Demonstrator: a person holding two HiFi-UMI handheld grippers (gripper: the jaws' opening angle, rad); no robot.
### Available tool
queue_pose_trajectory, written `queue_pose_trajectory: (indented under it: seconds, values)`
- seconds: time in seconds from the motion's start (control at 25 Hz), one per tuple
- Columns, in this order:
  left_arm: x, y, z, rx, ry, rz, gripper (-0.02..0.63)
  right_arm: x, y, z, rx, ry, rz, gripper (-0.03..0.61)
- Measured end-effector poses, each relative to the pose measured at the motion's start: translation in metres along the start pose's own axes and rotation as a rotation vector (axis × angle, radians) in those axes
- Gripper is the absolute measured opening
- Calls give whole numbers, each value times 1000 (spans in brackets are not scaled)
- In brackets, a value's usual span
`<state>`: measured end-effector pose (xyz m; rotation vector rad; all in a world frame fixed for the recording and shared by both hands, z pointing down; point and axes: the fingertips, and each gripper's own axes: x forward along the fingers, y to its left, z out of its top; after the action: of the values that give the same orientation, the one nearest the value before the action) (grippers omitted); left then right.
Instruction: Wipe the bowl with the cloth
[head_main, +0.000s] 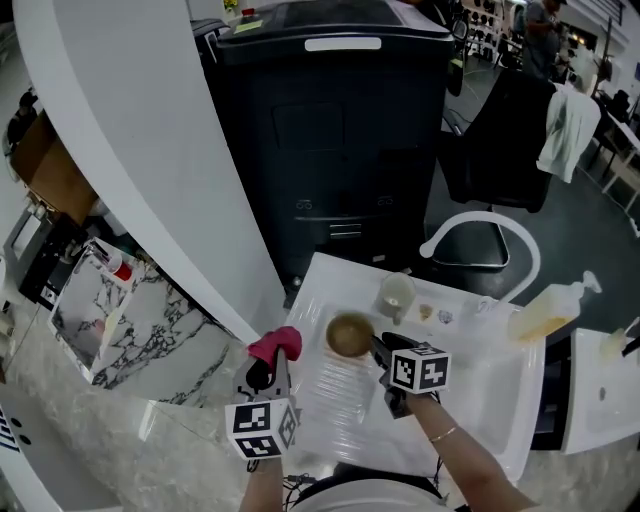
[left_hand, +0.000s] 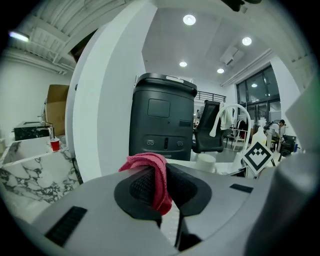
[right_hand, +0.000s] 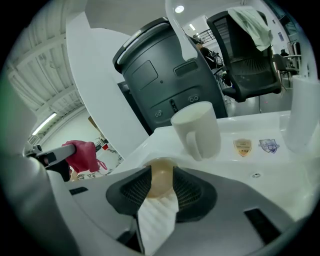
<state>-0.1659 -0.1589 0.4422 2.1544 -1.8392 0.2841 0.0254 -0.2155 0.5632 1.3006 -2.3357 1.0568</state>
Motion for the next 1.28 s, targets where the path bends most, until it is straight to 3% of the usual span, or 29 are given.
queue_pose_trajectory:
  seconds: [0.64, 0.88, 1.28]
  values:
    - [40, 6, -22, -32, 72, 15, 52, 65, -32, -15, 43, 126, -8, 137]
    - [39, 11, -27, -40, 84, 34, 52, 73, -32, -24, 57, 159, -5, 102]
    - [31, 7, -31, -29, 95, 34, 52, 66, -32, -23, -20, 159, -72, 21]
